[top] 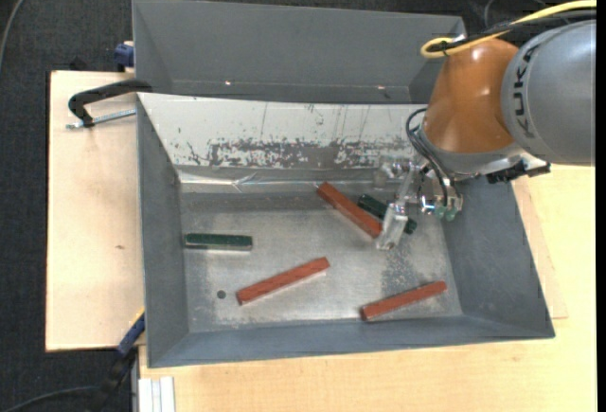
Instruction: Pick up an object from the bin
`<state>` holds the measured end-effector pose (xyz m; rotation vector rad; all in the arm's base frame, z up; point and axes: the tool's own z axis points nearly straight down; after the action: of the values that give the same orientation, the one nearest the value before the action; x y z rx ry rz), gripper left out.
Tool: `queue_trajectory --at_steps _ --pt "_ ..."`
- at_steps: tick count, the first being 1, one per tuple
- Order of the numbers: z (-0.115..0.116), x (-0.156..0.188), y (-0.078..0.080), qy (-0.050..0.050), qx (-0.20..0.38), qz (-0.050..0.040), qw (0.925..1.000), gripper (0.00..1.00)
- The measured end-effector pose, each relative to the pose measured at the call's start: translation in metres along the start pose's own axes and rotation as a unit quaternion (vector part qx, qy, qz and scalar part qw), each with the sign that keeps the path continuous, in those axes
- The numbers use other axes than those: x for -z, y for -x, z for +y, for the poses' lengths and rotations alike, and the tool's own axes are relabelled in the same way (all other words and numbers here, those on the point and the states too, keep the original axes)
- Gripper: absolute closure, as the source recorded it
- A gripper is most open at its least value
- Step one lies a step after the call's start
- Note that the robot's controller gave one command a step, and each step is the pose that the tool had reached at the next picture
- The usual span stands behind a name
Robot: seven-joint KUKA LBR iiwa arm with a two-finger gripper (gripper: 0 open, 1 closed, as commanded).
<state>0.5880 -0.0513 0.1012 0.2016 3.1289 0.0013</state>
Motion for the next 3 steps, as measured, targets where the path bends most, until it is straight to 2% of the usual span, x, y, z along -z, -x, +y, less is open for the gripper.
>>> queue_trajectory --at_steps 1,2,3 --pt "0.002 0.018 -0.003 0.0 -0.075 0.0001 0.9972 0.0" --pt "0.013 -0.032 -0.012 0.0 -0.11 0.003 0.994 0.0" --pt "0.014 -0.031 -0.011 0.0 -0.109 0.0011 0.994 0.0"
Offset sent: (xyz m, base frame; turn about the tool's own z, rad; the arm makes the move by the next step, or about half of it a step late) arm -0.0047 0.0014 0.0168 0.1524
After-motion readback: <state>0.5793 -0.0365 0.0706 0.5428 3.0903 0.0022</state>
